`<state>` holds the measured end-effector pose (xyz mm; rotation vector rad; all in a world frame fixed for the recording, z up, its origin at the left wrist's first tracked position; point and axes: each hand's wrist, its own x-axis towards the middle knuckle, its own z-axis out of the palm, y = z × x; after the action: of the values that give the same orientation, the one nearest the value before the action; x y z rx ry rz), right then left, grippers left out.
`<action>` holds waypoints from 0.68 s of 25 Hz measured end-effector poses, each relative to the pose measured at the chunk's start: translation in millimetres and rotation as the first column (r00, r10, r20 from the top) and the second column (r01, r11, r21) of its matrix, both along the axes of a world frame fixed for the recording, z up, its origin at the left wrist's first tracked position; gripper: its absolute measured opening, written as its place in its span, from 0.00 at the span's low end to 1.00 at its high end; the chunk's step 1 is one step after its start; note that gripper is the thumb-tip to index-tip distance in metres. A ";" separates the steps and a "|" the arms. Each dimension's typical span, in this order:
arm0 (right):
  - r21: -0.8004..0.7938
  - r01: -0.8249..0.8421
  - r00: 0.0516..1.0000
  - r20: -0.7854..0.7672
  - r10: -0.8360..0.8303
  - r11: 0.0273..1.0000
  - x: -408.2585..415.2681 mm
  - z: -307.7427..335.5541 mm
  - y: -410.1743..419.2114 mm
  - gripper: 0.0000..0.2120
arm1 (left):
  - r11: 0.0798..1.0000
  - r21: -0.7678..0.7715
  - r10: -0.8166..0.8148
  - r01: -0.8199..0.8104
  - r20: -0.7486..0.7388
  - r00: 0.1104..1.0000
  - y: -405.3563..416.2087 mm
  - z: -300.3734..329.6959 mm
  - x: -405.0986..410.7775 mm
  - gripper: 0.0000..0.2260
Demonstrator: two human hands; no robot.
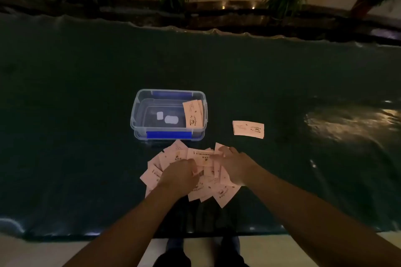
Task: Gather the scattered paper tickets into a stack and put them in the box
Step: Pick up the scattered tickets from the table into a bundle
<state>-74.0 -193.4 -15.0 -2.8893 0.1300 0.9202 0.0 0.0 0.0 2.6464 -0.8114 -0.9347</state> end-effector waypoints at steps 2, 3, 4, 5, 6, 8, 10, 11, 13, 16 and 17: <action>-0.033 -0.121 0.993 -0.002 0.121 0.992 4.7 -3.3 -5.3 0.47 | 1.000 0.009 0.023 -0.023 0.003 1.000 -3.9 -5.3 -2.4 0.09; -0.050 -0.156 0.988 -0.010 0.156 0.986 5.4 -7.8 -8.1 0.46 | 1.000 0.002 0.028 -0.028 0.008 1.000 -4.2 -8.6 -3.7 0.09; -0.056 -0.169 0.986 -0.018 0.168 0.984 7.2 -9.4 -11.2 0.46 | 0.999 0.004 0.039 -0.039 0.022 0.999 -5.0 -10.0 -4.4 0.10; -0.072 -0.179 0.984 -0.017 0.178 0.981 8.5 -12.1 -16.2 0.45 | 0.999 0.001 0.039 -0.040 0.031 0.999 -6.5 -11.9 -3.1 0.11; -0.089 -0.180 0.984 -0.006 0.180 0.980 7.2 -15.2 -20.5 0.44 | 0.999 -0.006 0.036 -0.036 0.045 0.998 -8.3 -15.4 -2.4 0.13; -0.109 -0.166 0.985 0.028 0.170 0.980 3.2 -16.8 -28.5 0.42 | 0.999 -0.038 0.022 -0.018 0.105 0.994 -11.5 -22.1 1.4 0.17; -0.094 -0.151 0.987 0.036 0.155 0.984 -3.1 -19.8 -36.2 0.42 | 1.000 -0.024 -0.007 0.011 0.170 0.985 -17.6 -29.9 7.2 0.21; -0.077 -0.144 0.988 0.036 0.147 0.987 -6.7 -21.4 -39.8 0.41 | 1.000 -0.010 -0.022 0.024 0.193 0.981 -21.2 -33.8 10.7 0.23; -0.045 -0.131 0.991 0.035 0.133 0.990 -14.5 -24.2 -47.0 0.39 | 0.999 0.003 -0.053 0.054 0.211 0.976 -29.7 -41.3 17.9 0.26; -0.041 -0.098 0.994 0.050 0.100 0.994 -25.5 -24.7 -54.1 0.32 | 0.996 0.044 -0.090 0.083 0.199 0.976 -39.5 -48.7 26.5 0.29; -0.038 -0.070 0.997 0.041 0.072 0.997 -28.8 -23.7 -56.1 0.29 | 0.994 0.060 -0.104 0.093 0.196 0.975 -41.8 -51.7 28.9 0.29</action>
<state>-102.9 -249.5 -38.7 -2.9629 0.0415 0.8763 28.9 -41.8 -51.7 2.7996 -0.9840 -0.7296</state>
